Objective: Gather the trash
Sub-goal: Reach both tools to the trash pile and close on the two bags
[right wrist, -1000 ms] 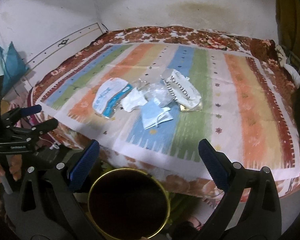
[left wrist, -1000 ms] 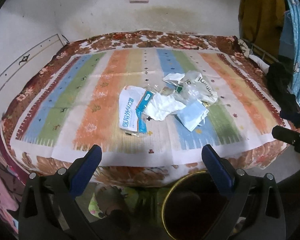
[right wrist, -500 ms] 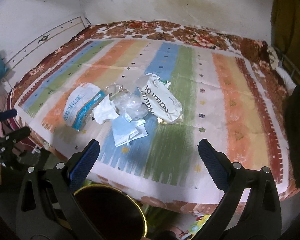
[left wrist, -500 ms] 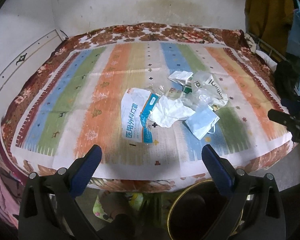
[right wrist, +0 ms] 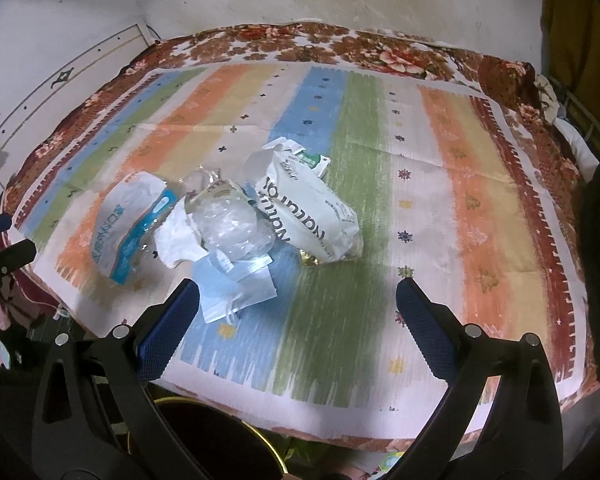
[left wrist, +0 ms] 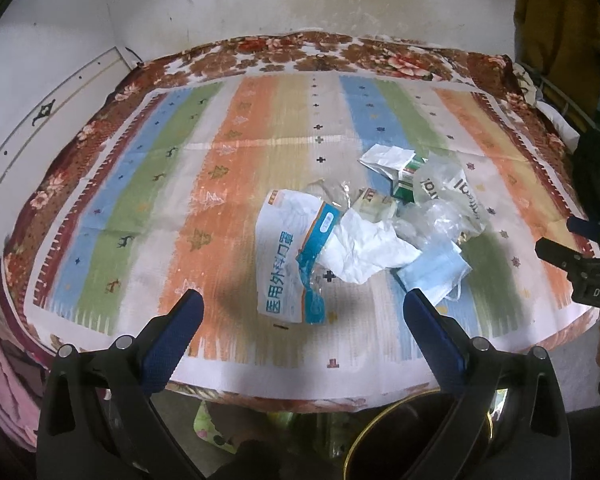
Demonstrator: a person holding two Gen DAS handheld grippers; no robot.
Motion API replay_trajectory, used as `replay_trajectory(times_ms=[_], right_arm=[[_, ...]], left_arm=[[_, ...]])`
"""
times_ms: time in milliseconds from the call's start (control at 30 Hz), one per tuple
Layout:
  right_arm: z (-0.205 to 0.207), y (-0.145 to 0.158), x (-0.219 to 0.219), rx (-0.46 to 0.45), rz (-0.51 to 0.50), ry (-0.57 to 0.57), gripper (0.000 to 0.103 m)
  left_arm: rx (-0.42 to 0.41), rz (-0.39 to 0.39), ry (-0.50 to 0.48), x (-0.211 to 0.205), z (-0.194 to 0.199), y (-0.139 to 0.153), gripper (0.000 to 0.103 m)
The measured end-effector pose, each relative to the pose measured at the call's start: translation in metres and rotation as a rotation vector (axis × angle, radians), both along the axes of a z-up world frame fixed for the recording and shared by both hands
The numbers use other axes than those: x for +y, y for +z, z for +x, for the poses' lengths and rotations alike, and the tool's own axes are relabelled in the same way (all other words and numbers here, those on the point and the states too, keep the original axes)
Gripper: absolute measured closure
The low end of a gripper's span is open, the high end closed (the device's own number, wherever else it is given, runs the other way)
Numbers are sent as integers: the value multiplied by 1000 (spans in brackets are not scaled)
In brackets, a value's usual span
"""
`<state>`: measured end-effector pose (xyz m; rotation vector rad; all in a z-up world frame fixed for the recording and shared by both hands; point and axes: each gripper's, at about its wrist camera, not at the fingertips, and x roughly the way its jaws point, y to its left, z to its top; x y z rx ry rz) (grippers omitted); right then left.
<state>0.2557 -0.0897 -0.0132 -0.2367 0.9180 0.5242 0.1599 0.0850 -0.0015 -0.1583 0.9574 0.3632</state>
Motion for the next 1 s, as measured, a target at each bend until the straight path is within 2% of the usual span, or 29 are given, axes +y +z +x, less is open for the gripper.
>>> replay_trajectory(times_ms=[300, 433, 633, 800, 867, 1000], right_arm=[[26, -16, 15, 14, -41, -8, 12], [39, -30, 24, 18, -84, -1, 14], [58, -43, 34, 34, -115, -5, 16], [76, -51, 45, 34, -139, -8, 22], [83, -55, 51, 44, -146, 2, 29], [91, -64, 63, 36, -185, 26, 36]], left_arm=[[83, -4, 47, 25, 29, -27, 6], [128, 37, 82, 40, 42, -42, 6], [174, -27, 96, 51, 54, -63, 10], [194, -20, 79, 50, 64, -68, 11], [207, -20, 77, 55, 67, -73, 13], [218, -31, 78, 61, 72, -81, 15]])
